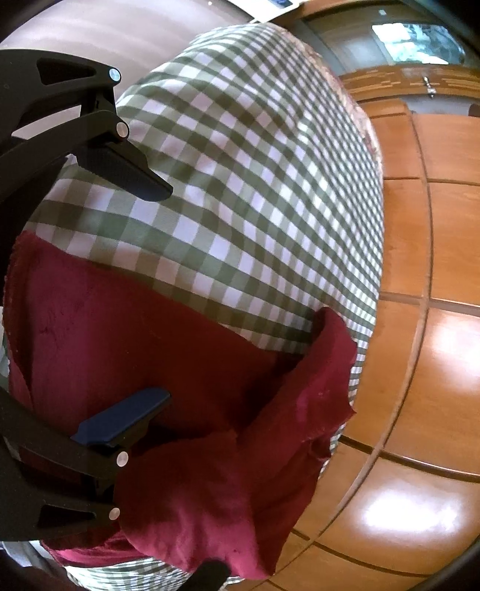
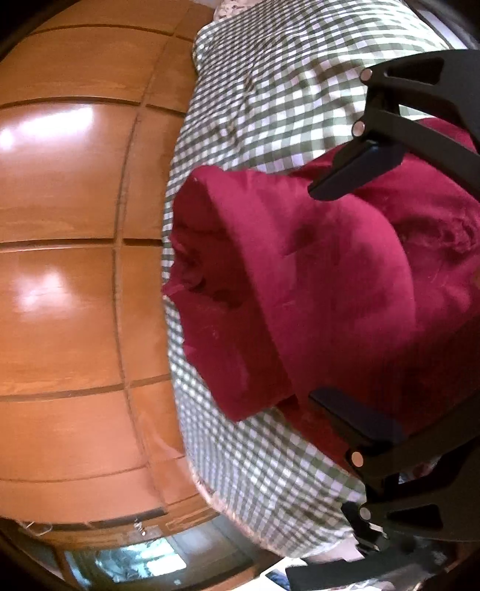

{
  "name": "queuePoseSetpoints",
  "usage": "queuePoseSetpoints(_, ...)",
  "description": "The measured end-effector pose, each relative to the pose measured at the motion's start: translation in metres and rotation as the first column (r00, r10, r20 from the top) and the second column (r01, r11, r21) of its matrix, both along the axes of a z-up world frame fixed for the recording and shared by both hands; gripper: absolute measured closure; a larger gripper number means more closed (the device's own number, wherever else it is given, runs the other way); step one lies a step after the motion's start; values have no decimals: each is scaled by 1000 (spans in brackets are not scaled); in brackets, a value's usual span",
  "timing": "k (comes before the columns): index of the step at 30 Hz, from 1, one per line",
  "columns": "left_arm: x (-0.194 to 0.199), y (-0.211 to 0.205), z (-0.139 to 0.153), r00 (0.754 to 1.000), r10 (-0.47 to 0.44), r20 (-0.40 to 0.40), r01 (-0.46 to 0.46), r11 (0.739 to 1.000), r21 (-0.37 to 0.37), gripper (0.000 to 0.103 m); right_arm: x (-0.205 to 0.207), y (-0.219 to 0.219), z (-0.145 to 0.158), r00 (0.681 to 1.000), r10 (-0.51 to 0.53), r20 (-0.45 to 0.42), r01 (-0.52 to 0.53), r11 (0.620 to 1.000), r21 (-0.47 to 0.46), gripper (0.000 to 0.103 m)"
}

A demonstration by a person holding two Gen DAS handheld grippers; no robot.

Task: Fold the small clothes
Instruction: 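Grasp the dark red sweatshirt with the right gripper and lift it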

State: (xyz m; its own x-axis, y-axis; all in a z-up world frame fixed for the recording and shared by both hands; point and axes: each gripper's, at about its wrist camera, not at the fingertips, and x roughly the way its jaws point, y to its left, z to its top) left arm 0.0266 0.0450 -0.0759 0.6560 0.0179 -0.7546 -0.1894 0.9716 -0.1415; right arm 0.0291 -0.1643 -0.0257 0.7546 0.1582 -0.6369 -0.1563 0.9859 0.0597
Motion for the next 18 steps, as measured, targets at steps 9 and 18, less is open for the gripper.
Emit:
queuePoseSetpoints(9, -1, 9, -9, 1000, -4, -3, 3, 997, -74, 4, 22, 8, -53, 981, 104, -165, -114, 992, -50, 50)
queuePoseSetpoints(18, 1, 6, -7, 1000, -7, 7, 7, 998, -60, 4, 15, -40, -22, 987, 118, -105, -108, 989, 102, 101)
